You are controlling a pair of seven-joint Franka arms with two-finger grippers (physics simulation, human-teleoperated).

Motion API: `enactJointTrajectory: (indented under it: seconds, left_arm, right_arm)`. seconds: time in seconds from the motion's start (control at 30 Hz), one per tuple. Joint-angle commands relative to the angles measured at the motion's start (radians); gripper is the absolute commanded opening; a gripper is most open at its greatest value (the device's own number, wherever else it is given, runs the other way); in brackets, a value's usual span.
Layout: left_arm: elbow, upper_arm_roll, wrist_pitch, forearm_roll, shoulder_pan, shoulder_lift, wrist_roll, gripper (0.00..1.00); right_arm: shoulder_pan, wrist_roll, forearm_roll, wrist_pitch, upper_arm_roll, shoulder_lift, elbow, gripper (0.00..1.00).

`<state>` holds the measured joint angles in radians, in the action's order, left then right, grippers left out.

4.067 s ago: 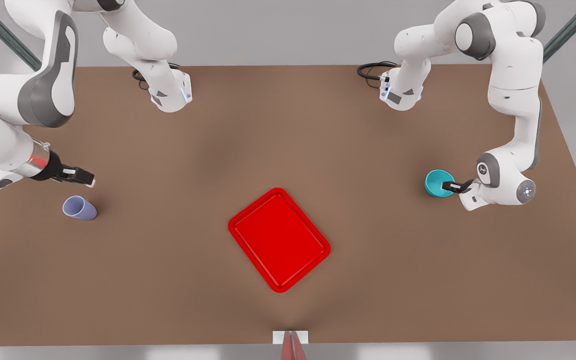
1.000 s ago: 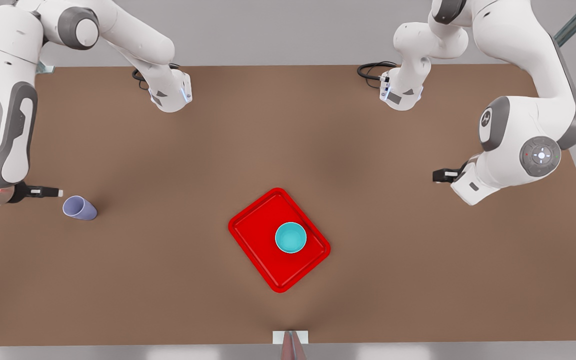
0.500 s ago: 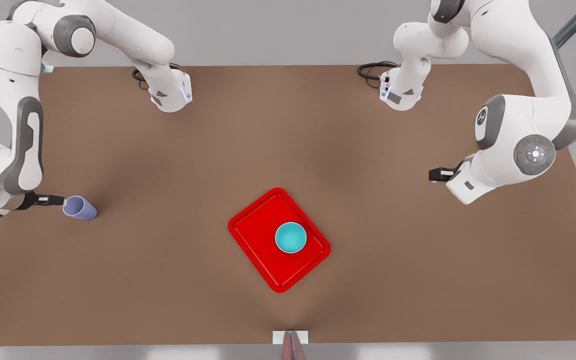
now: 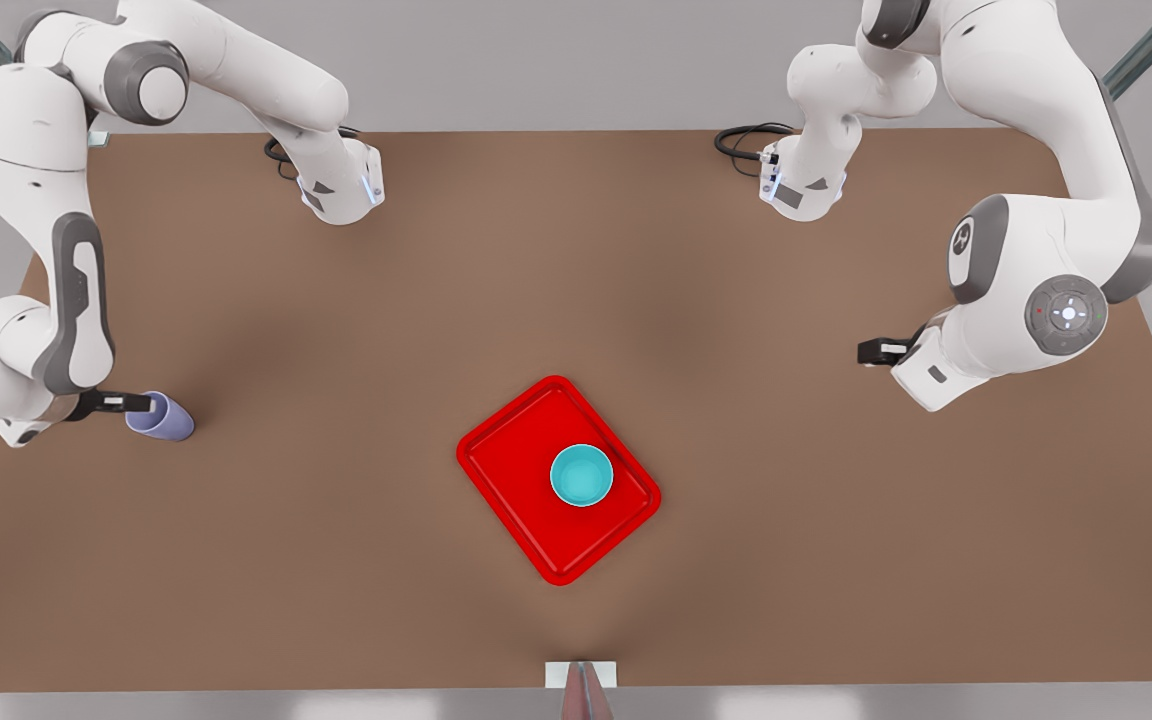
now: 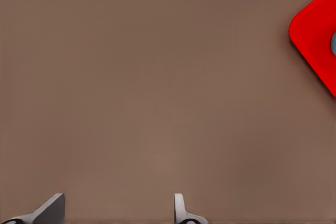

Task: Place the bowl on the tray with the left arm and the cup on the tray with the right arm

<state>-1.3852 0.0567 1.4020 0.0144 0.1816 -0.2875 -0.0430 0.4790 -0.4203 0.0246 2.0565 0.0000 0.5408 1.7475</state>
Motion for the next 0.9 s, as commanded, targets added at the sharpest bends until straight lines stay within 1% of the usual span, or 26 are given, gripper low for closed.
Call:
enactJointTrajectory:
  seconds: [0.0,0.03,0.1,0.2,0.27,0.7,0.83,0.87]
  left_arm:
    - [0.0,0.0,0.0,-0.005,-0.001,-0.001,0.0,1.0]
    - [0.0,0.0,0.0,-0.007,-0.001,-0.002,0.0,1.0]
    - [0.0,0.0,0.0,-0.007,-0.001,-0.002,0.0,1.0]
    - [0.0,0.0,0.0,-0.005,-0.001,-0.002,0.0,1.0]
    - [0.0,0.0,0.0,-0.005,-0.001,-0.002,0.0,1.0]
    - [0.0,0.005,0.002,-0.002,-0.001,-0.012,0.006,1.0]
    - [0.0,0.006,0.002,-0.002,-0.001,-0.012,0.006,1.0]
    - [0.0,0.006,0.002,-0.002,-0.001,-0.012,0.006,1.0]
  right_arm:
    - [0.003,0.0,0.0,0.001,0.0,0.002,0.0,0.72]
    - [0.004,0.0,0.0,0.007,0.0,0.004,0.001,0.68]
    - [0.003,0.002,0.0,0.004,0.0,0.013,0.0,0.48]
    - [0.0,0.008,0.0,0.004,0.0,0.013,-0.002,0.3]
    - [-0.002,0.009,0.0,0.004,0.0,0.016,-0.006,0.21]
    - [-0.003,0.005,0.0,-0.007,0.0,0.028,-0.016,0.21]
    - [-0.014,0.028,0.0,-0.056,0.014,-0.016,-0.037,0.21]
    - [-0.042,0.049,0.001,-0.075,0.011,-0.03,-0.042,0.21]
